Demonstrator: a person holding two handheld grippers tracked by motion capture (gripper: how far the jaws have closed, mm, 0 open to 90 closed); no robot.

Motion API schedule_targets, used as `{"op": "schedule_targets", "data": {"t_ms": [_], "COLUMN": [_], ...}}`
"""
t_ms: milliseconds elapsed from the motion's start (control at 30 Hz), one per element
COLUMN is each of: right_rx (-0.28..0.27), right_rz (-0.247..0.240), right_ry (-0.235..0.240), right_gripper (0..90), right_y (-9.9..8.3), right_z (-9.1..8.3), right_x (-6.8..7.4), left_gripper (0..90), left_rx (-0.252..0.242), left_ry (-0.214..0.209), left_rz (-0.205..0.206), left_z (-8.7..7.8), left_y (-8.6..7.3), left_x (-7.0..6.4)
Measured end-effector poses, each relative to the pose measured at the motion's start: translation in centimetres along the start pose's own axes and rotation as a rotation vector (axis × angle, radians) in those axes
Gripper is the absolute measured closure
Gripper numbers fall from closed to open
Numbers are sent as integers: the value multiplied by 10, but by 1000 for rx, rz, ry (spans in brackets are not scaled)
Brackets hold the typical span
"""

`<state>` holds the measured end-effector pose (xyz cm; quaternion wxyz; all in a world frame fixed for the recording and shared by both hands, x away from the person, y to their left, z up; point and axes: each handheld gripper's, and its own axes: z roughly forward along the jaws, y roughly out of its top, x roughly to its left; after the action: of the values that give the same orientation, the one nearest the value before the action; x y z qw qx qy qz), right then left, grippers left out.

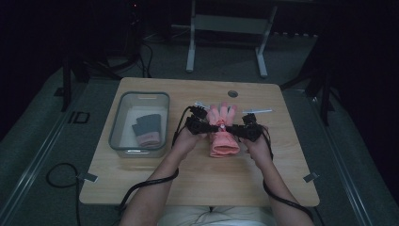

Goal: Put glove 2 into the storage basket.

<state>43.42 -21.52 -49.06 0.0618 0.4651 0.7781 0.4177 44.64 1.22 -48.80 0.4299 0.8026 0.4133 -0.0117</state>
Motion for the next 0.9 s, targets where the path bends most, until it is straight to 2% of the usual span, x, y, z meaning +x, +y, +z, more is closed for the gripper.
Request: {"op": "schedule_targets", "data": {"t_ms": [100,133,167,200,333,367,400,600,700,733,833,867,900], "right_rx": [-16,-19,-19,-24,-37,-42,-48,-75,-75,-76,-78,-78,-86], "right_rz": [-8,-11,-11,-23,-45,-47,-52,-61,-71,-84,-96,-96,-110], "right_ry": [14,18,18,19,25,30,35,76,80,81,93,93,105], "right_gripper": [691,691,691,691,691,691,691,690,691,691,691,691,691], "right_y": [7,9,9,16,28,31,35,49,54,61,68,68,73], "right_z": [-3,-4,-4,-5,-7,-8,-8,-5,-4,-2,2,2,6], "right_x": [7,10,10,16,28,31,35,51,58,66,76,76,84], "left_gripper": [743,743,743,743,743,743,742,742,742,742,742,742,742], "left_rx": [-7,-12,-12,-21,-38,-38,-44,-53,-60,-71,-78,-78,-88], "left_ry": [8,22,22,29,50,50,64,93,100,109,128,128,138], "left_rz": [7,13,13,8,15,15,22,27,22,17,13,13,3], "left_z": [-8,-17,-17,-25,-43,-43,-53,-82,-89,-98,-112,-112,-121], "left_y": [3,5,5,8,13,13,15,19,18,18,16,16,15], "left_x": [-2,-3,-3,-3,-3,-3,-4,1,3,6,9,9,11]}}
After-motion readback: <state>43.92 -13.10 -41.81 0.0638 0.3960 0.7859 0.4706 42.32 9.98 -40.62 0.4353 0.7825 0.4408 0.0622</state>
